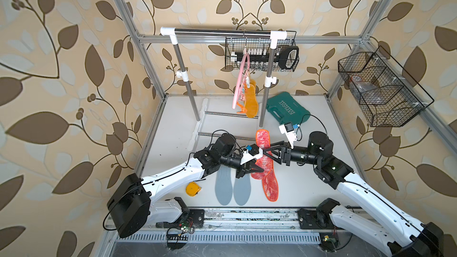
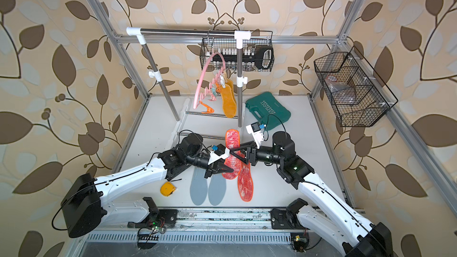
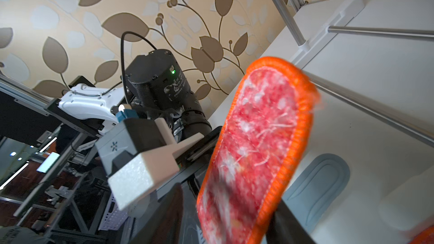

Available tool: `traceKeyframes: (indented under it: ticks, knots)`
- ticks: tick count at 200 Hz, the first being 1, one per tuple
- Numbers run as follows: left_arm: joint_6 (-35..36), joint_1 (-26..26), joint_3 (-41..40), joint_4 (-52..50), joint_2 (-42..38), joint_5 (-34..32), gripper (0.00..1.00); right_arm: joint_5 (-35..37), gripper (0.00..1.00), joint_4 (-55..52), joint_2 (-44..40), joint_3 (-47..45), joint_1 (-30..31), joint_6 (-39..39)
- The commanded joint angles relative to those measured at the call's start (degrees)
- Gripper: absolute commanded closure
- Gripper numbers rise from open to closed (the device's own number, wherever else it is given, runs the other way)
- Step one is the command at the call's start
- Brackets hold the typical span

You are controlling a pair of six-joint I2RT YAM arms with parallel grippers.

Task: Take the shoe insoles off the hanger
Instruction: Place the insole at the center of the board.

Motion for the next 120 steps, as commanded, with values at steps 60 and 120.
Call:
traceKeyframes:
  ticks: [60,120]
  knots:
    - [-8.1,-1.0,1.1,8.3,0.9,-5.7,0.94,1.6,0.69,1.2,-1.6,-3.3,1.0,-0.4]
    - [-11.1,-1.0,2.8,8.4,4.6,-3.4,0.9,2.5,0.96,-1.4,-1.1,-3.0,1.1,-4.0]
